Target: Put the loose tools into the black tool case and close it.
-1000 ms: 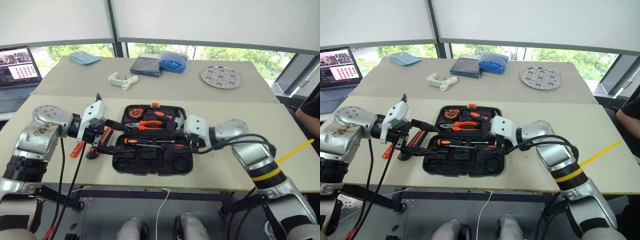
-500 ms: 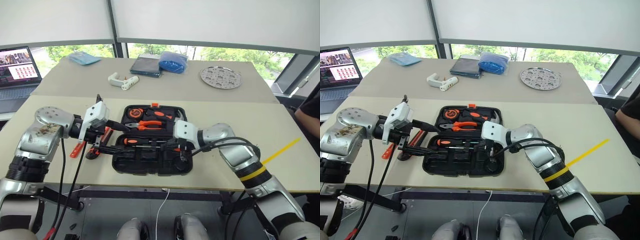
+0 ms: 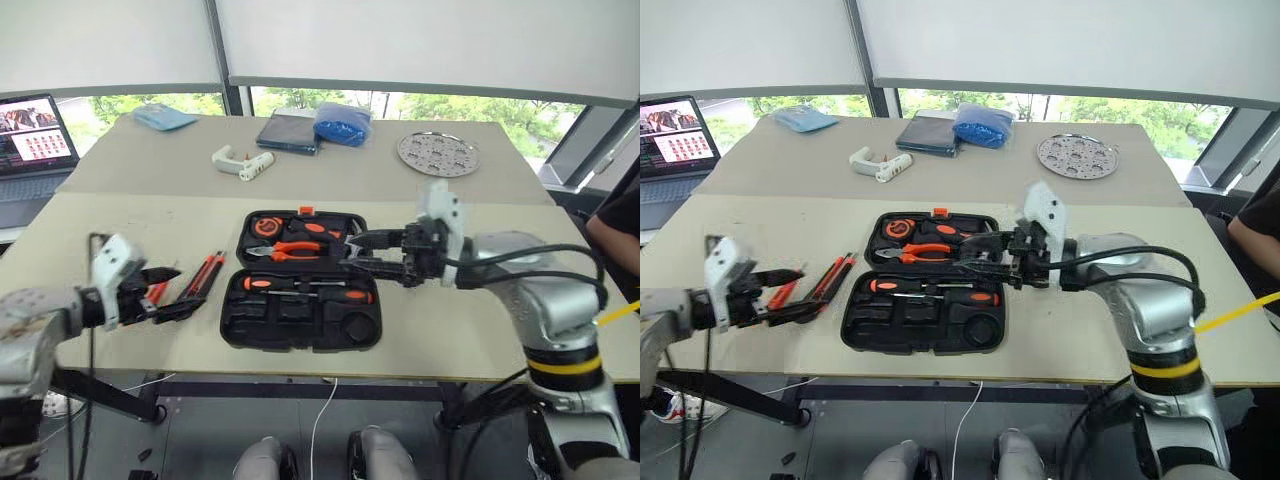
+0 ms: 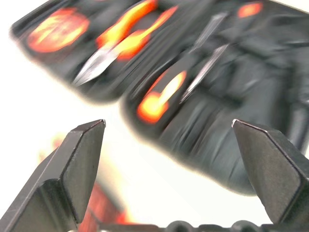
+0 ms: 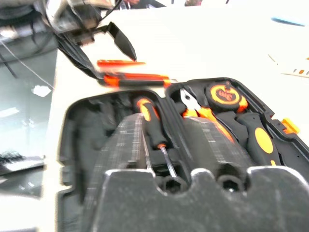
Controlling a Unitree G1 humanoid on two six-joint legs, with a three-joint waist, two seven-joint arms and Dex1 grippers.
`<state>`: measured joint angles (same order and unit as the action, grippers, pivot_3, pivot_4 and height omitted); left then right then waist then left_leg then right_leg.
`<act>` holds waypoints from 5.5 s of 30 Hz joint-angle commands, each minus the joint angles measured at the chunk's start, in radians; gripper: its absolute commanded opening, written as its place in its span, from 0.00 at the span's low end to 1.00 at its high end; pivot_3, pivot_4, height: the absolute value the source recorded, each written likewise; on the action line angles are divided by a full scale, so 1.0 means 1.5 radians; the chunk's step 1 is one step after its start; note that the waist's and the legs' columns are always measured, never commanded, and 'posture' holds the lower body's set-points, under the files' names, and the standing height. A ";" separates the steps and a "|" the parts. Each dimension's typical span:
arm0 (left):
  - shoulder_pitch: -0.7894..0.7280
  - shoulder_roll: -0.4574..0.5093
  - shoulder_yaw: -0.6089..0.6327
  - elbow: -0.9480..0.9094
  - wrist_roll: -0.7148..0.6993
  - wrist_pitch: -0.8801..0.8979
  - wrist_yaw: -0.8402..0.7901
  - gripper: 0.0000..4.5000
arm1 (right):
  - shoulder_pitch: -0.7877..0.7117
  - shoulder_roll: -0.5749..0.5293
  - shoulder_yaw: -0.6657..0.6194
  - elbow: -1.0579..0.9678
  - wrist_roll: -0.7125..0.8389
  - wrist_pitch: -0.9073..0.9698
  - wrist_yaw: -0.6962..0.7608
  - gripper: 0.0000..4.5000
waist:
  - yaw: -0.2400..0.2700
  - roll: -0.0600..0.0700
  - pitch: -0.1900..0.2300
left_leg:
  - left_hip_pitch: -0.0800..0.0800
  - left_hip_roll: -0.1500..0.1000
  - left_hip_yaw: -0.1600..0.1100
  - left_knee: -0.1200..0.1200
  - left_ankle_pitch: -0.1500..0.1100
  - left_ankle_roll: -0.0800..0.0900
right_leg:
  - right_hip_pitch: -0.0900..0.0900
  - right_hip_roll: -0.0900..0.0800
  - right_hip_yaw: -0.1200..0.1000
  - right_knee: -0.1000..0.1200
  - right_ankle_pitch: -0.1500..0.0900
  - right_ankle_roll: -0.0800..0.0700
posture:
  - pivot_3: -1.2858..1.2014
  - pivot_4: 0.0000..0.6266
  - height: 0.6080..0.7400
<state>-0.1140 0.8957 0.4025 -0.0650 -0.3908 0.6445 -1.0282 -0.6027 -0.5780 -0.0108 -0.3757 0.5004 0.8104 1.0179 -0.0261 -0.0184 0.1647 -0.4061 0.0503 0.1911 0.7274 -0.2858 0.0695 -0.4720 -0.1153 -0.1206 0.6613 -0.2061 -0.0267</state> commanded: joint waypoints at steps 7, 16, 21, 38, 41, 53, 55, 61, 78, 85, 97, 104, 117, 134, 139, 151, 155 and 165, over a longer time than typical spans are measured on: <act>-0.004 0.028 0.051 -0.009 -0.010 0.142 0.133 1.00 | 0.017 -0.016 -0.007 -0.089 0.081 0.035 -0.050 0.99 | 0.021 -0.001 0.000 | 0.000 0.000 0.000 -0.001 -0.003 -0.007 | 0.000 -0.005 -0.002 0.000 0.000 0.001 | 0.52 0.24 0.84; -0.234 0.042 -0.168 0.173 0.063 0.210 0.161 1.00 | 0.036 -0.015 0.001 -0.122 0.097 0.025 -0.091 0.99 | 0.021 -0.002 0.000 | 0.000 -0.001 0.000 -0.001 -0.003 -0.007 | 0.000 0.001 -0.001 0.000 0.001 -0.001 | 0.52 0.24 0.84; -0.298 0.030 -0.247 0.298 0.112 0.167 0.154 0.89 | 0.052 -0.021 -0.013 -0.150 0.117 0.032 -0.112 1.00 | 0.009 -0.002 0.000 | 0.000 0.000 0.001 -0.001 -0.001 -0.004 | -0.001 0.002 -0.001 0.001 0.001 -0.002 | 0.52 0.24 0.84; -0.506 -0.015 -0.358 0.240 0.091 -0.130 -0.208 0.09 | 0.137 -0.140 -0.064 -0.197 0.222 0.063 -0.085 1.00 | 0.024 -0.010 0.001 | -0.005 -0.001 -0.002 0.002 -0.001 -0.003 | -0.001 0.000 -0.003 -0.002 0.002 -0.003 | 0.52 0.24 0.84; -0.506 -0.030 -0.428 0.175 0.103 -0.131 -0.285 0.09 | 0.152 -0.150 -0.060 -0.205 0.216 0.054 -0.097 1.00 | 0.021 -0.009 0.001 | -0.004 -0.001 -0.001 0.001 -0.001 0.001 | 0.000 0.001 -0.002 -0.003 0.001 -0.001 | 0.52 0.24 0.84; -0.557 -0.095 -0.576 0.287 0.243 -0.264 -0.362 0.09 | 0.192 -0.120 -0.083 -0.253 0.275 0.067 -0.212 1.00 | 0.016 -0.009 0.001 | -0.003 0.000 -0.001 0.002 -0.001 0.001 | 0.000 0.002 -0.001 -0.002 -0.001 0.002 | 0.52 0.24 0.84; -0.566 -0.109 -0.576 0.311 0.251 -0.291 -0.369 0.09 | 0.203 -0.121 -0.089 -0.257 0.274 0.061 -0.223 1.00 | 0.019 -0.009 0.001 | -0.003 0.000 -0.001 0.002 -0.001 0.001 | 0.000 0.001 -0.001 -0.002 -0.001 0.002 | 0.52 0.24 0.84; -0.579 -0.149 -0.571 0.353 0.271 -0.288 -0.367 0.09 | 0.240 -0.116 -0.099 -0.272 0.270 0.045 -0.245 1.00 | 0.025 -0.009 0.001 | -0.004 0.000 -0.001 0.002 -0.002 0.002 | 0.000 0.001 -0.002 -0.003 0.000 0.001 | 0.52 0.24 0.84; -0.562 -0.149 -0.550 0.279 0.221 -0.189 -0.391 0.76 | 0.242 -0.119 -0.103 -0.248 0.264 0.030 -0.259 1.00 | 0.025 -0.009 0.001 | -0.003 0.000 -0.002 0.003 -0.002 0.003 | 0.001 0.001 -0.001 -0.003 0.000 0.003 | 0.52 0.24 0.84; -0.533 -0.141 -0.419 0.295 0.122 -0.185 -0.382 0.88 | 0.242 -0.119 -0.099 -0.243 0.268 0.035 -0.266 1.00 | 0.024 -0.009 0.001 | -0.003 0.000 -0.002 0.003 -0.002 0.003 | 0.001 0.001 -0.001 -0.003 0.000 0.003 | 0.52 0.24 0.84; -0.477 -0.229 -0.386 0.426 0.134 -0.218 -0.261 0.01 | 0.222 -0.116 -0.074 -0.226 0.262 0.038 -0.269 1.00 | 0.024 -0.009 0.001 | -0.003 -0.001 -0.002 0.003 -0.001 0.004 | 0.002 0.001 -0.002 -0.004 0.000 0.004 | 0.52 0.24 0.84; -0.409 -0.232 -0.398 0.351 0.131 -0.213 -0.268 0.01 | 0.197 -0.123 -0.066 -0.213 0.267 0.045 -0.266 1.00 | 0.022 -0.009 0.001 | -0.002 -0.001 -0.002 0.003 -0.001 0.004 | 0.003 0.001 -0.001 -0.003 0.002 0.001 | 0.52 0.24 0.84; -0.318 -0.193 -0.380 0.273 0.139 -0.280 -0.223 0.01 | 0.183 -0.114 -0.040 -0.191 0.261 0.043 -0.261 1.00 | 0.018 -0.006 -0.001 | 0.004 0.000 -0.003 0.001 -0.002 0.004 | 0.009 0.000 -0.002 -0.006 0.001 0.004 | 0.52 0.24 0.84; -0.021 -0.018 0.013 -0.043 -0.046 0.044 -0.049 0.73 | 0.129 -0.134 0.024 -0.129 0.157 -0.018 -0.155 1.00 | 0.009 -0.005 0.000 | 0.002 0.000 -0.004 -0.001 -0.002 0.004 | 0.007 0.001 -0.002 -0.009 0.001 0.005 | 0.52 0.24 0.84; 0.067 -0.022 0.078 -0.043 -0.029 0.053 0.023 1.00 | 0.114 -0.124 0.036 -0.118 0.150 -0.026 -0.126 1.00 | 0.018 -0.005 0.000 | 0.001 0.000 -0.004 -0.001 -0.006 -0.003 | 0.007 -0.005 -0.002 -0.010 0.001 0.005 | 0.52 0.24 0.84; -0.162 -0.010 -0.138 0.006 0.007 0.202 0.146 1.00 | 0.135 -0.114 0.018 -0.153 0.158 -0.017 -0.138 1.00 | 0.025 -0.005 0.000 | 0.001 -0.002 -0.005 -0.001 -0.005 -0.004 | 0.008 -0.001 -0.004 -0.010 0.003 0.004 | 0.52 0.24 0.84; -0.204 -0.021 -0.246 0.088 0.071 0.134 0.139 1.00 | 0.156 -0.116 0.011 -0.183 0.160 -0.016 -0.148 1.00 | 0.019 -0.005 0.000 | 0.002 -0.001 -0.004 -0.001 -0.005 -0.004 | 0.008 0.002 -0.004 -0.009 0.002 0.003 | 0.52 0.24 0.84; -0.270 -0.046 -0.227 0.221 0.065 -0.006 0.088 0.43 | 0.194 -0.124 -0.023 -0.222 0.184 0.006 -0.185 1.00 | 0.025 -0.004 -0.001 | 0.005 -0.001 -0.002 -0.004 -0.005 -0.005 | 0.008 -0.002 -0.002 -0.009 0.002 0.004 | 0.52 0.24 0.84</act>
<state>-0.4945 0.8286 0.0206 0.2558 -0.2602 0.6987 -0.8444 -0.3151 -0.7523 -0.0027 -0.6738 0.7404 0.8096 0.7506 0.0112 -0.0243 0.1638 -0.3990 0.0495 0.1876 0.7211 -0.2931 0.0616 -0.4604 -0.1201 -0.1236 0.6474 -0.2035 -0.0211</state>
